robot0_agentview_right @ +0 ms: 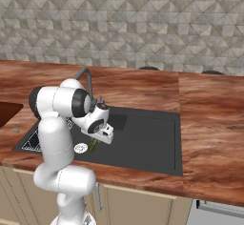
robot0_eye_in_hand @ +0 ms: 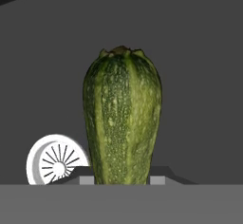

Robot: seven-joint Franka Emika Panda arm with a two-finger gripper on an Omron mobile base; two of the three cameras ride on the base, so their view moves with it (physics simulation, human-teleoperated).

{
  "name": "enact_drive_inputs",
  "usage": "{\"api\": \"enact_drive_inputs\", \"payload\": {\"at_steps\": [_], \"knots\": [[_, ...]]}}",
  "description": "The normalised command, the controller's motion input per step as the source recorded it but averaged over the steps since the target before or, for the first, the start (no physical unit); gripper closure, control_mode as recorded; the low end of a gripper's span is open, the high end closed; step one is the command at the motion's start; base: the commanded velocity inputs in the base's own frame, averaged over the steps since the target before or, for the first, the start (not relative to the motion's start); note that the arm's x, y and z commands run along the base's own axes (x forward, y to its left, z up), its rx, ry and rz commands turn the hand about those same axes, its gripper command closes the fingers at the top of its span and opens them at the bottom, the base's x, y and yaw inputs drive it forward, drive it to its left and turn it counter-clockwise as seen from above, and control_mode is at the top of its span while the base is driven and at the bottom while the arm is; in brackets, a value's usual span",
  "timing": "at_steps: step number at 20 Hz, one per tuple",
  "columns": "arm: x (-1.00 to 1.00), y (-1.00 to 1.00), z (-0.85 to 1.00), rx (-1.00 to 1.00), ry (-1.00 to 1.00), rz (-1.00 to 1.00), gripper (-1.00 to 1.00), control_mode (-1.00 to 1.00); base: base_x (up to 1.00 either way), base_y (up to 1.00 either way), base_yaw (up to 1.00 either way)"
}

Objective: Pick up all produce items and place them in the sink. Turn on the sink faucet to wash them. Then turn the sink off and put them in the tray.

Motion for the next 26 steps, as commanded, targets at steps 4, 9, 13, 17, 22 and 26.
{"api": "enact_drive_inputs", "payload": {"at_steps": [4, 9, 13, 17, 22, 26], "knots": [[0.03, 0.0, -0.25, -0.03, 0.0, 0.0, 1.0, -1.0, 0.0, 0.0, 0.0], [0.03, 0.0, -0.18, 0.0, 0.0, 0.0, 1.0, -1.0, 0.0, 0.0, 0.0], [0.08, 0.0, -0.17, 0.0, 0.0, 0.0, 1.0, -1.0, 0.0, 0.0, 0.0], [0.09, 0.0, -0.24, 0.0, 0.0, 0.0, 1.0, -1.0, 0.0, 0.0, 0.0], [0.09, 0.0, -0.29, 0.0, 0.0, 0.0, 1.0, -1.0, 0.0, 0.0, 0.0], [0.12, 0.0, -0.25, 0.0, 0.0, 0.0, 1.0, -1.0, 0.0, 0.0, 0.0]]}}
